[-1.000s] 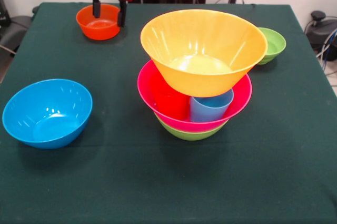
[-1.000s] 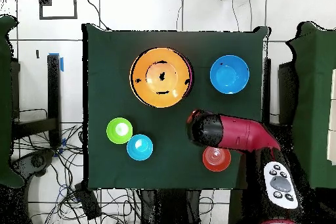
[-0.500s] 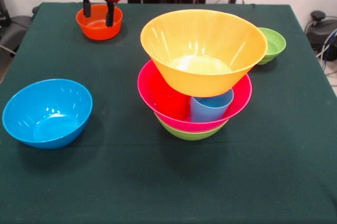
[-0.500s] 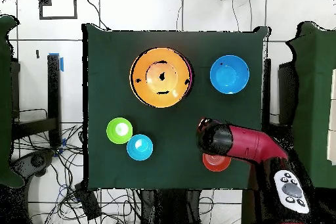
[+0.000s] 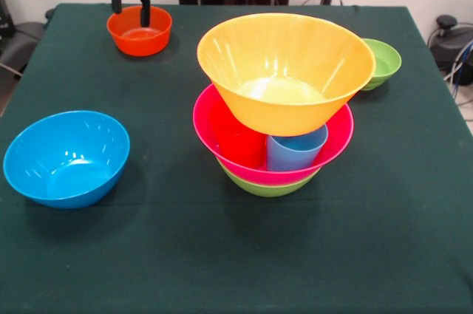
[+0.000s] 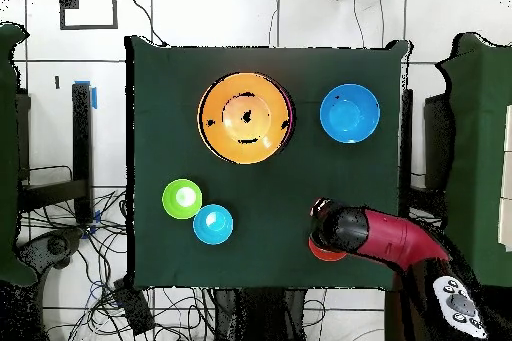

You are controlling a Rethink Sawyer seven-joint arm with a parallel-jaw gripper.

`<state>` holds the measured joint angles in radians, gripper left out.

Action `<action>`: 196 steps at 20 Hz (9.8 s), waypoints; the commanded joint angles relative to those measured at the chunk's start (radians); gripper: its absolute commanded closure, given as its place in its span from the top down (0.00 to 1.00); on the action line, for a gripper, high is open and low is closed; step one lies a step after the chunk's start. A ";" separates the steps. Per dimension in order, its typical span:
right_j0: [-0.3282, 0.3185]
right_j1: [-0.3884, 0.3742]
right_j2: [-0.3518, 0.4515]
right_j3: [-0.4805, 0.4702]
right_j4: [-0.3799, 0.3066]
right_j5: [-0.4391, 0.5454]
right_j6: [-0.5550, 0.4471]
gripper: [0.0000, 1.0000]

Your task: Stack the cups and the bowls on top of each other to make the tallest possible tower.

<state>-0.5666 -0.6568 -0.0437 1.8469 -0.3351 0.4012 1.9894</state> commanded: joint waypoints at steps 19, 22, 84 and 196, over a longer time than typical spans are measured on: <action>0.004 0.039 0.095 0.123 -0.032 -0.079 0.040 1.00; 0.004 0.044 0.095 0.114 -0.032 -0.077 0.035 1.00; 0.097 0.251 0.005 -0.041 -0.134 -0.382 0.034 0.00; 0.482 -0.151 -0.024 -0.356 0.200 0.649 0.127 0.00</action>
<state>-0.0890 -0.8157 -0.1068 1.5523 -0.1509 0.9408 2.0115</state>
